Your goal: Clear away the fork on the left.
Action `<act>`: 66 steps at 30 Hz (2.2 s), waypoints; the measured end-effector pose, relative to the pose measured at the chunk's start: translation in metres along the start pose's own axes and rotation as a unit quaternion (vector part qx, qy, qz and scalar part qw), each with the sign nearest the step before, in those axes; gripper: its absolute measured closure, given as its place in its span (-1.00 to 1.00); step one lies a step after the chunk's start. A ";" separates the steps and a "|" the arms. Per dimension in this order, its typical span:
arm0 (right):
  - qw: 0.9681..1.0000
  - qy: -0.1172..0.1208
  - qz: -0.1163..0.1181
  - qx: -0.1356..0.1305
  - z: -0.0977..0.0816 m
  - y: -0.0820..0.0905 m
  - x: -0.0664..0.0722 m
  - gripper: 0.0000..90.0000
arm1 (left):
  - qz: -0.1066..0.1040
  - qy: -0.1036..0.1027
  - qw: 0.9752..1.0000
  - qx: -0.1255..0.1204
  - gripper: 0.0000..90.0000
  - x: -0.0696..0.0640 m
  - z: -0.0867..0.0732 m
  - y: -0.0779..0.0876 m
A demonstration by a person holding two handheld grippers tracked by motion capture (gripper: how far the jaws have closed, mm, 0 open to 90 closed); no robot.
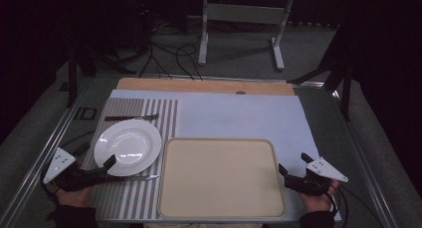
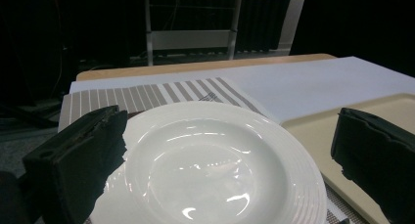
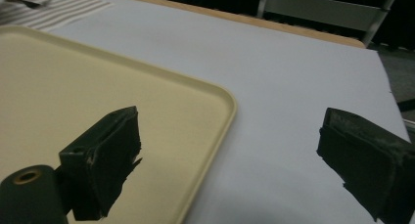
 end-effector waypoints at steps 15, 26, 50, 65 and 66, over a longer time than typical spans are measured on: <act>1.000 0.008 0.019 -0.011 0.003 -0.004 0.007 -0.81 | -0.004 -0.016 1.000 0.013 -1.00 -0.006 -0.004 -0.004; 1.000 0.011 0.023 -0.016 0.004 -0.003 0.008 -0.81 | 0.001 -0.021 1.000 0.016 -1.00 -0.005 -0.001 -0.005; 0.999 0.010 0.027 -0.015 0.001 -0.004 0.008 -0.81 | 0.002 -0.006 1.000 0.011 -1.00 0.015 0.015 -0.008; 0.999 0.011 0.028 -0.013 0.000 -0.004 0.009 -0.81 | 0.010 -0.023 1.000 0.018 -1.00 0.033 0.032 -0.017; 0.999 0.011 0.028 -0.013 0.000 -0.004 0.009 -0.81 | 0.010 -0.026 0.999 0.020 -1.00 0.033 0.032 -0.018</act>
Point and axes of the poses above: each handheld gripper's, and its own axes: y roughly backward along the jaws, z roughly out of its top, x roughly to its left, the point moved 10 cm from there along -y, roughly forward along the jaws, and after that the axes turned 8 degrees about -x, right-handed, at the moved point
